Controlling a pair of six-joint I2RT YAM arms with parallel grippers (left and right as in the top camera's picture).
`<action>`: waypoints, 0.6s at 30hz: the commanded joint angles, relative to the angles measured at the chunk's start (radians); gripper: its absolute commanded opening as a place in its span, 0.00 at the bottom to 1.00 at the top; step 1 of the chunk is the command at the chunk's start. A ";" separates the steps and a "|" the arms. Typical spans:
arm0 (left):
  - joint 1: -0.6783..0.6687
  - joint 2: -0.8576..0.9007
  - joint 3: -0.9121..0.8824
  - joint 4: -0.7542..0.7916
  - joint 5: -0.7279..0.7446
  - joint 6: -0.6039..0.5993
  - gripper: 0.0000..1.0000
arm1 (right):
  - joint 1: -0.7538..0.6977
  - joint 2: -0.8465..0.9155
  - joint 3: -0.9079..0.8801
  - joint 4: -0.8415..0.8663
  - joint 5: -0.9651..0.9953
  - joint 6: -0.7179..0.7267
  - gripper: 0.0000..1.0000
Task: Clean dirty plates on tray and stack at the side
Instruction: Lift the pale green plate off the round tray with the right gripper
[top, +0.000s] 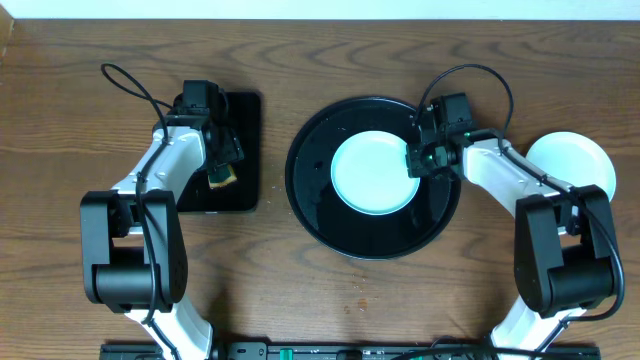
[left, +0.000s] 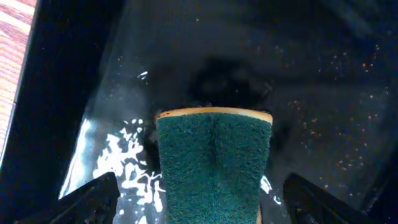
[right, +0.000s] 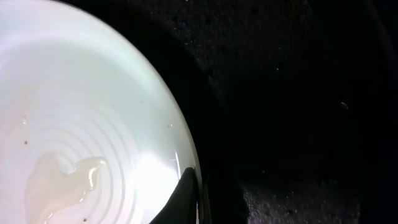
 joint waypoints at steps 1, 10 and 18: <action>0.003 -0.004 -0.008 0.000 -0.019 0.005 0.85 | 0.011 -0.096 0.049 -0.030 0.134 -0.050 0.01; 0.003 -0.004 -0.008 0.000 -0.019 0.005 0.86 | 0.123 -0.377 0.050 -0.045 0.474 -0.184 0.01; 0.003 -0.004 -0.008 0.000 -0.019 0.005 0.87 | 0.355 -0.455 0.050 0.011 0.940 -0.349 0.01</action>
